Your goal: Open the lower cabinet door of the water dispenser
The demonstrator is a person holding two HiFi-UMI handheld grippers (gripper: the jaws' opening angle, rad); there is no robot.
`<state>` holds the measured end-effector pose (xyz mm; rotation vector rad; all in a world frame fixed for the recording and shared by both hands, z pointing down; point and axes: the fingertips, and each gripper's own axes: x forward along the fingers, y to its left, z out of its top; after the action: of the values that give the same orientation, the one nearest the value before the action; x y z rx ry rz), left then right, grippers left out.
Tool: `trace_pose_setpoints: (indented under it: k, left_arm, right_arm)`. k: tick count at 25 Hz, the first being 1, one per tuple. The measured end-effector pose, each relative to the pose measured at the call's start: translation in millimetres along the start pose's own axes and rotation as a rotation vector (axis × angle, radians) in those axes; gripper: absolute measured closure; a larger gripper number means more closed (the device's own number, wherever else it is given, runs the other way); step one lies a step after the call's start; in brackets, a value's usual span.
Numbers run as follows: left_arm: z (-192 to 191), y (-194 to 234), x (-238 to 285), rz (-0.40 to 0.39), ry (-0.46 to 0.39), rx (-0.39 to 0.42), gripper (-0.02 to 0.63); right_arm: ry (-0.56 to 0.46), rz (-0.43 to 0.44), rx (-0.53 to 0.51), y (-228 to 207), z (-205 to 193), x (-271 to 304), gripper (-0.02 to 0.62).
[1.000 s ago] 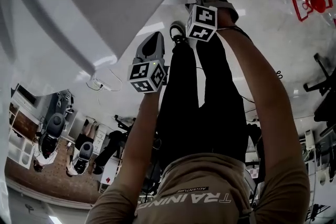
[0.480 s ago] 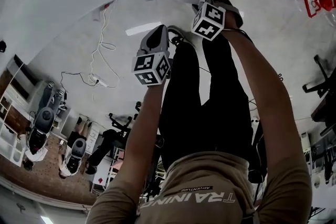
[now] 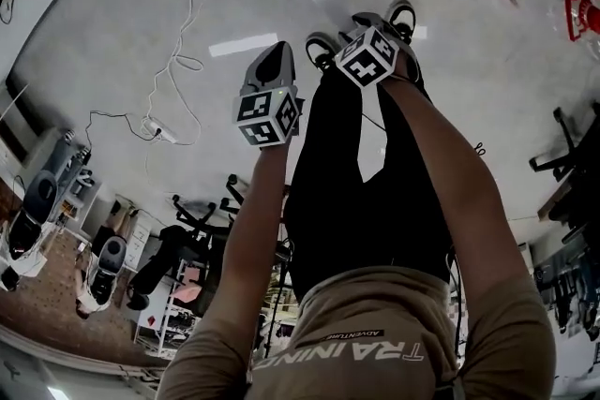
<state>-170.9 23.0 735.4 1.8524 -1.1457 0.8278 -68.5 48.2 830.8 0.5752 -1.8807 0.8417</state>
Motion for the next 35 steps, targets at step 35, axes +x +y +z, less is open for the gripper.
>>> trace_pose_setpoints:
  k: [35]
  left_arm:
    - [-90, 228, -103, 0.294, -0.136, -0.408, 0.598]
  right_arm:
    - [0.072, 0.168, -0.074, 142, 219, 125, 0.442]
